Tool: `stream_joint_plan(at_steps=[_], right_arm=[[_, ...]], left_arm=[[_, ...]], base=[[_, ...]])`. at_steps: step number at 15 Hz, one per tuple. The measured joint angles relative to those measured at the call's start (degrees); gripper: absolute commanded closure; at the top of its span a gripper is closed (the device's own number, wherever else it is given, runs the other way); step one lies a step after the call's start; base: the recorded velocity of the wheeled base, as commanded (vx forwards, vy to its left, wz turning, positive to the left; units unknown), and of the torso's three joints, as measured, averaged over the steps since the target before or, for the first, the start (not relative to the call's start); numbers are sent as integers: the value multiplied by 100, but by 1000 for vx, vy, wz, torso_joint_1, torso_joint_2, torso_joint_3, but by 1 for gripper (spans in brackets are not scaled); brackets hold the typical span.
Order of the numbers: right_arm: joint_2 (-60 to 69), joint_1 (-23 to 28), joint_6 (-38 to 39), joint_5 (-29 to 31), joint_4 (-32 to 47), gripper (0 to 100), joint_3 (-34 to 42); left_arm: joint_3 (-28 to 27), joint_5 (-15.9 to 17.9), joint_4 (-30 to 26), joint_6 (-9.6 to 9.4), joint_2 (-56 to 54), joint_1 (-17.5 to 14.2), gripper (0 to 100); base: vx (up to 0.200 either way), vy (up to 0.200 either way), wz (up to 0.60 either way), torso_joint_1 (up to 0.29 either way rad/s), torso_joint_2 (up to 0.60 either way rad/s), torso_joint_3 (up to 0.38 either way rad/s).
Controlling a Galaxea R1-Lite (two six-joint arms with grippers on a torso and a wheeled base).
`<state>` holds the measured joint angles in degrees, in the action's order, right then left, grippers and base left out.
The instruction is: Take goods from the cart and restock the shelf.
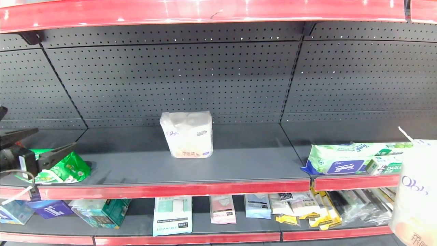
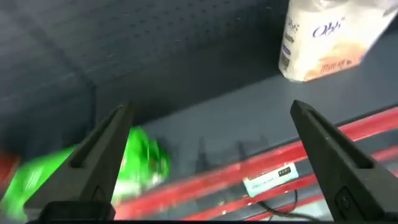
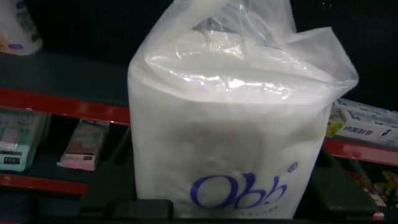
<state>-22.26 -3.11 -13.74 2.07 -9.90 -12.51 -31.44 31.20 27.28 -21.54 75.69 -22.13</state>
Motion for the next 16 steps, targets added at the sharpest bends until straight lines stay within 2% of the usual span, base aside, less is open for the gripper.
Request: stream_joint_plan(at_steps=[2, 4, 6, 8, 11, 14, 16], right_arm=[[-6, 16, -60, 2, -4, 100, 44], [-11, 22, -189, 4, -2, 100, 94], [-17, 24, -288, 4, -2, 100, 135], [-17, 24, -356, 0, -2, 100, 155], [-17, 24, -378, -5, -4, 100, 168], [-9, 24, -383, -2, -4, 100, 212], [0, 24, -383, -5, -2, 100, 234]], left_arm=[[-500, 780, 208, -402, 1061, -188, 0], [-1034, 1495, 306, -736, 2003, -216, 0], [-1569, 2070, 340, -867, 2715, -15, 0], [-1886, 2316, 345, -857, 3144, 355, 0], [-2388, 2365, 340, -827, 3651, 844, 0], [-3022, 2387, 334, -547, 4059, 1246, 0], [-3305, 2571, 351, -503, 4295, 1436, 0]], base=[[0, 0, 0, 0, 0, 0], [0, 0, 0, 0, 0, 0], [0, 0, 0, 0, 0, 0], [0, 0, 0, 0, 0, 0], [0, 0, 0, 0, 0, 0], [0, 0, 0, 0, 0, 0], [0, 0, 0, 0, 0, 0]])
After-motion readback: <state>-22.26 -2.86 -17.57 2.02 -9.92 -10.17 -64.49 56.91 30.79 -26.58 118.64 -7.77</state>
